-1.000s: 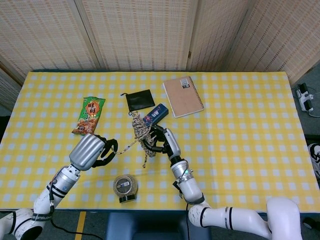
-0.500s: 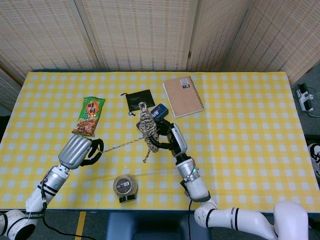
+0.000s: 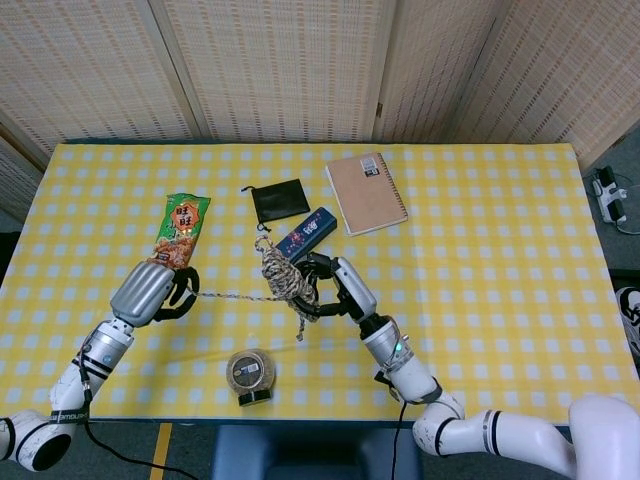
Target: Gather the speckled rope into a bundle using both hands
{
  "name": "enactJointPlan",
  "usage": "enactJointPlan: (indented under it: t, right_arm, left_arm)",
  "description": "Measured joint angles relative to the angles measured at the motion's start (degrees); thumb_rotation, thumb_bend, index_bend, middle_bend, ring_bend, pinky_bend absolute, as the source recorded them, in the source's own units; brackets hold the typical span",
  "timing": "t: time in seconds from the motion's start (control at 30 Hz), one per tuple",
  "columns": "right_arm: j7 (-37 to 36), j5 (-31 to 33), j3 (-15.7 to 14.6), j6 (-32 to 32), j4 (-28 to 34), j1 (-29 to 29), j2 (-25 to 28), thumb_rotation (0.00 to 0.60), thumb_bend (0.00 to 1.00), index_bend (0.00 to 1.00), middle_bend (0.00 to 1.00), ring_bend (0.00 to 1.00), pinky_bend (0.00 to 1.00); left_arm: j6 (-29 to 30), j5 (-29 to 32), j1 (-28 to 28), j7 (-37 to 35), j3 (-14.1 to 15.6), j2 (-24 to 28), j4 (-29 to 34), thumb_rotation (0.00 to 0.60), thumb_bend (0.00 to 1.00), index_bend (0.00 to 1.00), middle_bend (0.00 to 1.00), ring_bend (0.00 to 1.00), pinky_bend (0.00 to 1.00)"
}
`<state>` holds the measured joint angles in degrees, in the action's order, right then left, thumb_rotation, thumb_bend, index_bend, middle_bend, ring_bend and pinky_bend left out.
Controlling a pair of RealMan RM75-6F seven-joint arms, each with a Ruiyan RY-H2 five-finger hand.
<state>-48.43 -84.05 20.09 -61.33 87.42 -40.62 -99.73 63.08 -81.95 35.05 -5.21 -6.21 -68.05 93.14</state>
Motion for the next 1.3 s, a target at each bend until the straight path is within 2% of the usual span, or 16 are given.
enactJointPlan:
  t: [0.33,0.63,0.83,1.3]
  right_arm:
    - [9.8,-2.3,-3.4,3.1,4.3,-2.0,5.3,0.600,0.63,0.90,0.78,0.84,0.72]
    - [19.6,-0.4,-5.0,7.8,8.0,-4.4,8.4,0.600,0.63,0.90,0.78,0.83,0.72]
    - [26.2,4.2,-5.0,10.8,9.9,-5.9,9.7,0.600,0.63,0.90,0.78,0.84,0.72]
    - [41.7,21.6,-3.4,16.2,12.8,-11.4,9.3,0.600,0.63,0.90,0.78,0.85,0.72]
  left_arm:
    - [-3.5,-0.3,3.4,3.0,-1.9,1.8,0.6,0.600,0.49,0.64,0.86,0.77,0.78]
    - [-6.8,0.5,6.5,10.3,-3.1,3.1,2.9,0.600,0.49,0.64,0.86,0.77,0.78]
    - [-8.1,1.9,8.3,17.3,-3.7,3.2,4.3,0.600,0.49,0.64,0.86,0.76,0.78]
    - [-5.3,1.2,9.7,29.6,-3.9,1.7,6.1,0.600,0.49,0.62,0.86,0.76,0.78]
